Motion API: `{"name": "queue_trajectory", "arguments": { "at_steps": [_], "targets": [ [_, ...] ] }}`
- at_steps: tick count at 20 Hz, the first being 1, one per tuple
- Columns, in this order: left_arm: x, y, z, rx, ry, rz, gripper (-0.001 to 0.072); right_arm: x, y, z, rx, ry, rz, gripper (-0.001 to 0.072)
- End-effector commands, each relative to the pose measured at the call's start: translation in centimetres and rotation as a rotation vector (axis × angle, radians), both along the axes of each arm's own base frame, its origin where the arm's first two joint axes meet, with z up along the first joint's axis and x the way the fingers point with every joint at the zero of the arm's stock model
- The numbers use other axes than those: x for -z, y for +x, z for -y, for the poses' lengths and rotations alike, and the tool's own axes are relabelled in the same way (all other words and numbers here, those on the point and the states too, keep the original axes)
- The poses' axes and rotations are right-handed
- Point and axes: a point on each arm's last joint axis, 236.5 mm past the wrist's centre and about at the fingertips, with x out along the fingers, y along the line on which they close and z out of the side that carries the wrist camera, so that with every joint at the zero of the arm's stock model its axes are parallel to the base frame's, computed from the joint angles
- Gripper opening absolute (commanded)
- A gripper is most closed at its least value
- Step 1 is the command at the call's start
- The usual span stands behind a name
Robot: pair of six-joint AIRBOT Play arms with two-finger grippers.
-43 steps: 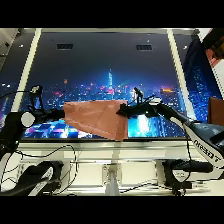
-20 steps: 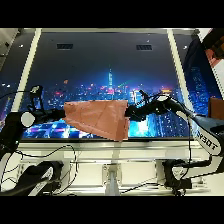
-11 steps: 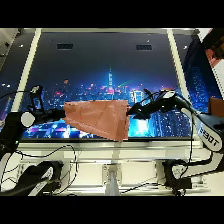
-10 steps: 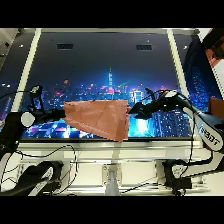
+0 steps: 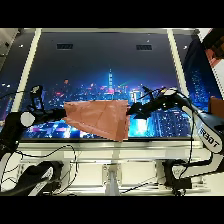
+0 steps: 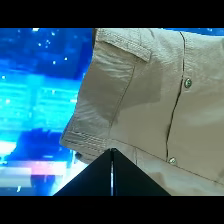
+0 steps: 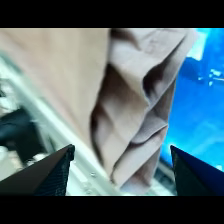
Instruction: Fold the clothes and pants, and hang the long-sleeved shirts on hangers.
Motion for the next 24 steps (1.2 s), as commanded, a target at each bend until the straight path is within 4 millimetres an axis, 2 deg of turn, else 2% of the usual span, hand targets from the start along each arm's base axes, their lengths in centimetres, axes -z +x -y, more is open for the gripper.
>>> {"name": "queue_trajectory", "arguments": {
  "at_steps": [1, 4, 6, 10, 13, 15, 16, 17, 18, 20, 22, 24],
  "targets": [
    [-0.1, 0.0, 0.3, -0.003, -0.015, 0.0, 0.0016, 3.1, 0.1, -0.5, -0.005, -0.185, 0.043, 0.0706],
    [-0.1, 0.0, 0.3, -0.003, -0.015, 0.0, 0.0016, 4.5, 0.3, 0.3, 0.044, -0.298, 0.028, 0.0703],
    [-0.1, 0.0, 0.3, -0.003, -0.015, 0.0, 0.0016, 4.2, 0.4, -0.2, 0.078, -0.275, 0.002, 0.0698],
    [-0.1, 0.0, 0.3, -0.003, -0.015, 0.0, 0.0016, 2.5, 0.4, -3.4, 0.14, -0.137, -0.066, 0.0694],
    [-0.1, 0.0, 0.3, -0.003, -0.015, -0.001, 0.0016, 3.3, -0.2, -5.6, 0.123, -0.14, -0.057, 0.0679],
    [-0.1, 0.0, 0.3, -0.003, -0.015, -0.001, 0.0015, 3.4, -0.1, -7.8, 0.141, -0.127, -0.024, 0.0674],
    [-0.1, 0.0, 0.3, -0.003, -0.015, -0.001, 0.0016, 3.2, 0.4, -8.8, 0.159, -0.115, 0.001, 0.0622],
    [-0.1, 0.0, 0.3, -0.003, -0.015, -0.001, 0.0016, 2.9, 1.0, -9.5, 0.165, -0.111, 0.036, 0.0485],
    [-0.1, 0.0, 0.3, -0.003, -0.015, 0.0, 0.0016, 2.7, 1.7, -9.9, 0.167, -0.113, 0.074, 0.0378],
    [-0.1, 0.0, 0.3, -0.002, -0.014, 0.0, 0.0016, 1.7, 3.9, -10.2, 0.196, -0.105, 0.137, 0.0255],
    [-0.1, 0.0, 0.3, -0.002, -0.014, 0.0, 0.0016, -0.2, 6.5, -9.5, 0.22, -0.105, 0.228, 0.0067],
    [-0.1, 0.0, 0.3, -0.002, -0.014, 0.0, 0.0015, -2.7, 9.1, -8.0, 0.232, -0.118, 0.336, 0.0026]
  ]
}}
